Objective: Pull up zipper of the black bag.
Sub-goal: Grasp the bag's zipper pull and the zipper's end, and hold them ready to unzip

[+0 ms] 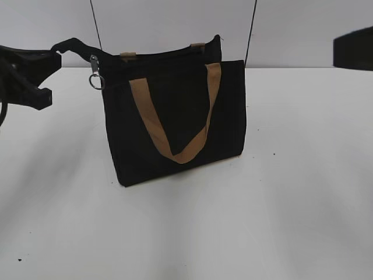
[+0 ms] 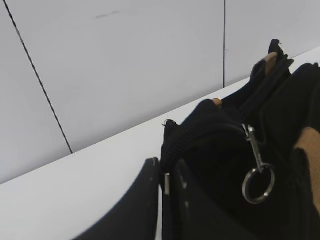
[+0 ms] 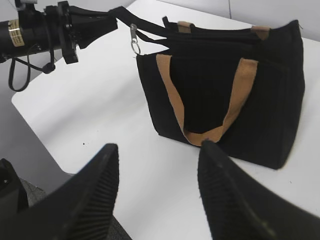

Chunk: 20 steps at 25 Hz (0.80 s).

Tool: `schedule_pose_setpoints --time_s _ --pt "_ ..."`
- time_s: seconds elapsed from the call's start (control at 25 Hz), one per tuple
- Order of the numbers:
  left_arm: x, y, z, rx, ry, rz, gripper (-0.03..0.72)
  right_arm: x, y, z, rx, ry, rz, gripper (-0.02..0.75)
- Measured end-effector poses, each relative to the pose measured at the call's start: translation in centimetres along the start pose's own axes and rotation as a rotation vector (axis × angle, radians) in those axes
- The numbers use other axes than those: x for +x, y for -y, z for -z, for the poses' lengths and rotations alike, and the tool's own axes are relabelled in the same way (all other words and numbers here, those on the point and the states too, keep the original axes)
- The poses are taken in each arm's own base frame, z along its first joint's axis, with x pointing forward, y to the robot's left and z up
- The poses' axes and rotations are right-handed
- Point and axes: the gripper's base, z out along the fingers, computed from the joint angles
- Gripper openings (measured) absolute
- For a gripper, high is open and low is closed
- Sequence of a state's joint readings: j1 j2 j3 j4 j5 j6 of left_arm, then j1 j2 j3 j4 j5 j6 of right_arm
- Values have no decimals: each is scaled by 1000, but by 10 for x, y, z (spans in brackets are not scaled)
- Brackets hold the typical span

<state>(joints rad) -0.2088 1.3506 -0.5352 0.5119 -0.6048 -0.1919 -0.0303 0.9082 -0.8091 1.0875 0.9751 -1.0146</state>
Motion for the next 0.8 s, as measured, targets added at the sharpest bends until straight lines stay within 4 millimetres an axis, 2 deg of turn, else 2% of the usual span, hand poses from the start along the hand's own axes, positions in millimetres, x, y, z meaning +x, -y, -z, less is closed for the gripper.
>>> schedule_pose_setpoints --time_s 0.24,0.56,0.8 --pt "-7 -2 0 -20 80 68 34 -18 -5 -37 -103 -26 45 391" --pt "-12 -3 1 -20 133 120 34 -23 -24 -119 -172 -94 108 391" --pt "-14 -2 1 -14 155 131 34 -30 -22 -171 -157 -113 152 391"
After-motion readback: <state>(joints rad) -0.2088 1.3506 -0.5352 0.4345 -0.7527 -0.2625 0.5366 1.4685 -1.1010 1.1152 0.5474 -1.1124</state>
